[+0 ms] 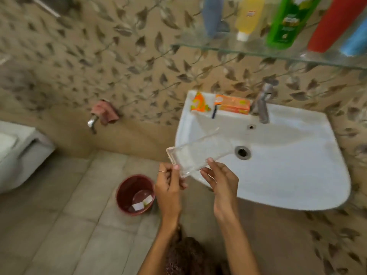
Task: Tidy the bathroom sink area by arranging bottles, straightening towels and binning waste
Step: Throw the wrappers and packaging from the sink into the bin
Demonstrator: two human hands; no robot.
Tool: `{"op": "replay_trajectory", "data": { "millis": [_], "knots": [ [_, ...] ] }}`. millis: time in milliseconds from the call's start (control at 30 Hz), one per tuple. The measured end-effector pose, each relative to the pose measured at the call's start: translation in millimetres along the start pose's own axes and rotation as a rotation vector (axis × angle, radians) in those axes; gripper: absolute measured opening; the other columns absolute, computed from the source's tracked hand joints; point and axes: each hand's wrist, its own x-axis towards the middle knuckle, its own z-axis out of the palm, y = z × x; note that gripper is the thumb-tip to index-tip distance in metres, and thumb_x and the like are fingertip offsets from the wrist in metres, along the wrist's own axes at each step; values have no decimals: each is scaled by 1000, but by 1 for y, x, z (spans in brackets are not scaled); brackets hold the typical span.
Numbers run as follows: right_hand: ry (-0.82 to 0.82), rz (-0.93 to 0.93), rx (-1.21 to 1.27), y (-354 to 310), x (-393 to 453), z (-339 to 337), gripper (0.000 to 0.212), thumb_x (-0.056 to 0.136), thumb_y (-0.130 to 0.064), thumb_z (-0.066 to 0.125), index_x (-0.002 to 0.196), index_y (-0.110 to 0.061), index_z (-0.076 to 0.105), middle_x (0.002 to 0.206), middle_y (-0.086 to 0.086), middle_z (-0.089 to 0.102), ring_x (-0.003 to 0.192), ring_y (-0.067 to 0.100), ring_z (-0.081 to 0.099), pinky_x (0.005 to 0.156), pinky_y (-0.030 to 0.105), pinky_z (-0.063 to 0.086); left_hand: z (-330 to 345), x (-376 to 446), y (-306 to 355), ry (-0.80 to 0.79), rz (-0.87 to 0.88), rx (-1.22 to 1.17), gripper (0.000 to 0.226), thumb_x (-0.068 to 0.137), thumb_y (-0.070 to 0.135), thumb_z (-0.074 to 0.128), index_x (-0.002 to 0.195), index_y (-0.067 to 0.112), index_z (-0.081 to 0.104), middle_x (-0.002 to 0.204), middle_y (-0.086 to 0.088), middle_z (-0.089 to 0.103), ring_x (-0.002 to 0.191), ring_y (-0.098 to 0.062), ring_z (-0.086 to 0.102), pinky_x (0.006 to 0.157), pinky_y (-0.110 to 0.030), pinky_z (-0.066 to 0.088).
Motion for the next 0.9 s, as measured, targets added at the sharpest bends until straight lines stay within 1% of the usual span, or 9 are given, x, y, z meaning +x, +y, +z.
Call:
{"op": "replay_trajectory", "data": {
  "millis": [100,167,333,467,600,667,733,833,900],
  "knots": [
    [-150,28,-111,42,-10,42,12,84,-12,66,74,-6,65,67,2,64,63,8,64,65,17,54,-57,15,-17,148,-20,60,21,95,16,49,75,22,52,57,-4,57,45,-10,52,46,-17,44],
    [-251,45,-200,74,-13,66,12,83,-12,66,76,-2,67,63,-2,65,61,6,64,63,16,54,-94,27,-34,251,-69,82,24,95,16,49,74,27,53,54,0,58,45,-9,52,44,-18,44],
    [-353,183,-411,189,14,112,12,81,-8,68,80,4,68,67,8,64,59,10,60,59,17,53,-183,63,-118,371,-261,205,21,93,20,51,73,26,56,64,-3,61,53,-12,56,50,-26,47],
    [-303,368,-539,306,69,130,10,82,-5,66,72,-4,64,64,9,61,52,11,58,49,15,51,-234,101,-214,356,-495,244,18,89,19,58,71,19,61,64,-3,64,55,-21,58,47,-25,48],
    [-170,540,-623,421,126,132,12,84,-7,65,72,-9,60,51,1,62,33,-1,53,35,14,45,-263,151,-310,349,-799,112,12,87,6,61,75,4,62,68,-13,66,50,-19,63,47,-21,54],
    [-100,605,-617,470,154,129,16,83,-7,66,70,-10,57,36,-5,59,29,0,52,31,13,43,-274,177,-356,336,-909,43,10,88,-2,54,88,-7,62,80,-22,65,58,-24,63,49,-20,54],
    [-44,648,-605,512,180,126,15,83,-6,66,72,-9,55,33,-7,57,27,0,51,30,13,42,-281,198,-396,306,-968,18,17,90,-7,49,100,-17,57,89,-28,62,67,-28,64,54,-23,56],
    [5,700,-641,557,209,118,9,83,-7,66,85,-6,58,53,2,63,30,4,54,31,15,45,-287,222,-445,247,-1001,80,12,88,-8,51,81,-8,60,75,-19,62,47,-17,65,49,-22,56],
    [1,741,-678,576,219,110,14,85,-7,63,98,-2,59,77,9,63,43,13,57,35,19,47,-286,230,-468,177,-1083,108,17,90,-5,47,77,0,57,74,-15,60,52,-18,62,49,-21,54]
  ]
}}
